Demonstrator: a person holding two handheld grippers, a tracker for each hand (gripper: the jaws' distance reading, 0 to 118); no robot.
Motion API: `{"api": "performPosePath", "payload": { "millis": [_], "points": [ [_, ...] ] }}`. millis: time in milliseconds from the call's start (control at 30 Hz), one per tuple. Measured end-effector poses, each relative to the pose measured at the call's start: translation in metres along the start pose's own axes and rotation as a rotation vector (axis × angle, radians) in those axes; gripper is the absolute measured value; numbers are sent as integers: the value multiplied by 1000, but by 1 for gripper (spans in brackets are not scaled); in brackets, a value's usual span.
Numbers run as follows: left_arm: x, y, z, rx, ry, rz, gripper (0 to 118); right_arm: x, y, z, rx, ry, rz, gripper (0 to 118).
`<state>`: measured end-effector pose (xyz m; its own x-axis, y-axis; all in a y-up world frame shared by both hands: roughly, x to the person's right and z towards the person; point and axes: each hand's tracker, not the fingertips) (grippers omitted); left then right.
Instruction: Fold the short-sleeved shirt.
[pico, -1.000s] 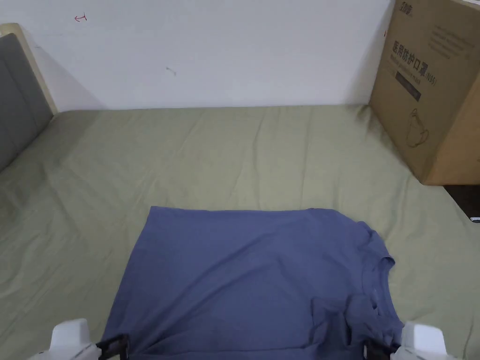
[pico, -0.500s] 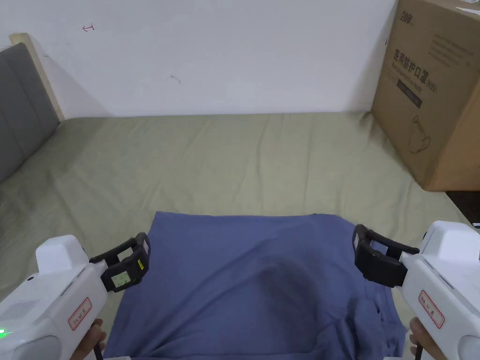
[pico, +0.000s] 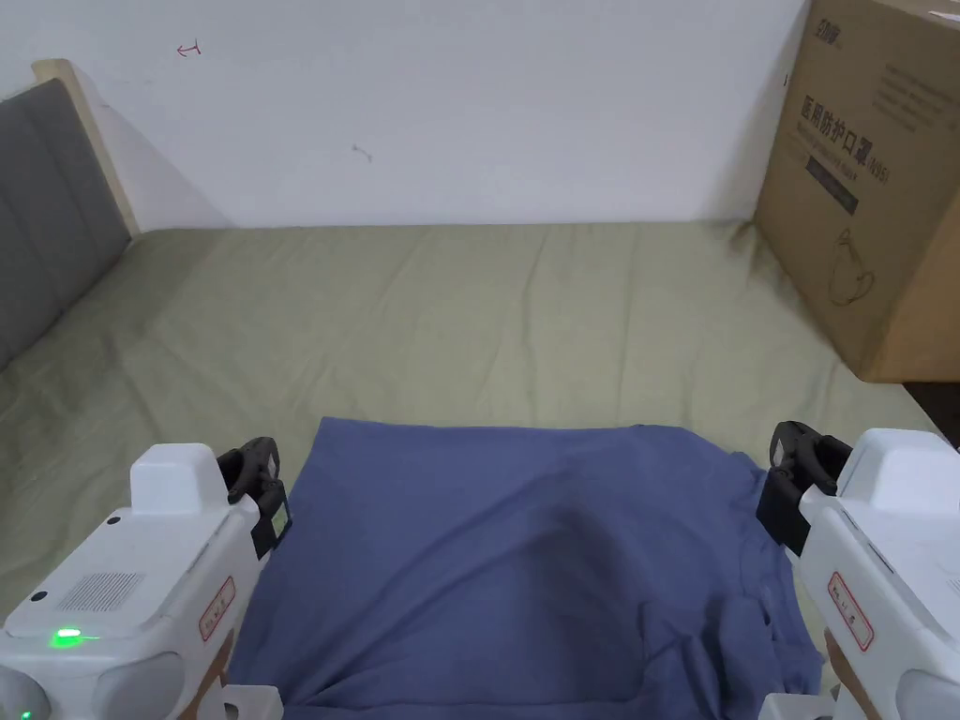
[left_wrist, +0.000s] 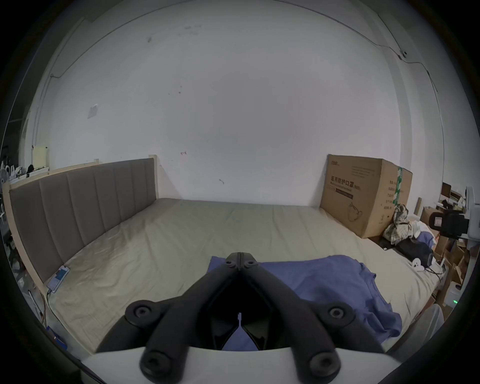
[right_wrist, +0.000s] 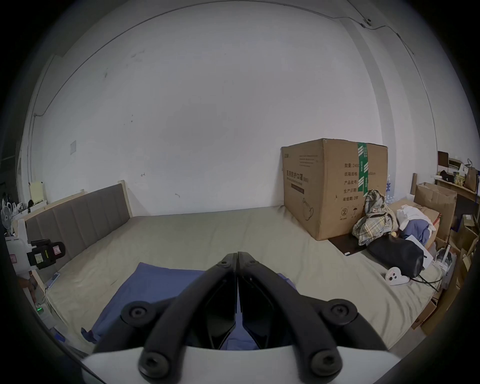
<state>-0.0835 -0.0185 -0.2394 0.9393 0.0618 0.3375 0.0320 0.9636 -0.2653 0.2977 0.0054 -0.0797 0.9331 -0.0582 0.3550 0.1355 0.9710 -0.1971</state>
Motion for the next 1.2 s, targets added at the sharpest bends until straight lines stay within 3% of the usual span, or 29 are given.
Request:
{"api": "performPosePath", "payload": {
  "millis": [133, 533, 600, 633, 667, 700, 733, 833, 867, 900, 933, 967, 1067, 1200],
  "points": [
    [-13, -14, -6, -129, -1, 29, 0, -5, -2, 2, -5, 1, 52, 0],
    [-81, -106, -13, -583, 96, 123, 0, -6, -9, -6, -56, 55, 20, 0],
    [-82, -118, -14, -648, 101, 123, 23, -7, -11, -7, -63, 55, 20, 0],
    [-81, -124, -16, -673, 110, 111, 54, -6, -12, -7, -69, 53, 21, 0],
    [-81, -129, -18, -682, 116, 108, 79, -6, -13, -7, -73, 52, 21, 0],
    [-81, -135, -19, -705, 125, 107, 97, -5, -14, -8, -76, 51, 19, 0],
    [-80, -140, -20, -706, 130, 115, 104, -4, -15, -7, -82, 48, 16, 0],
    [-78, -152, -26, -725, 111, 128, 103, 0, -19, -8, -95, 40, 5, 0],
    [-76, -155, -28, -740, 113, 124, 98, 2, -20, -8, -100, 39, 2, 0],
    [-74, -160, -32, -760, 116, 111, 84, 4, -22, -7, -107, 36, -3, 0],
    [-73, -164, -36, -768, 115, 100, 58, 6, -23, -7, -111, 34, -5, 0],
    [-71, -169, -39, -778, 97, 89, 42, 8, -24, -6, -116, 30, -8, 0],
    [-66, -175, -43, -788, 67, 82, 11, 14, -28, -3, -130, 17, -11, 0],
    [-60, -165, -38, -751, 40, 84, 7, 26, -42, -2, -204, -23, -28, 0]
  ]
}}
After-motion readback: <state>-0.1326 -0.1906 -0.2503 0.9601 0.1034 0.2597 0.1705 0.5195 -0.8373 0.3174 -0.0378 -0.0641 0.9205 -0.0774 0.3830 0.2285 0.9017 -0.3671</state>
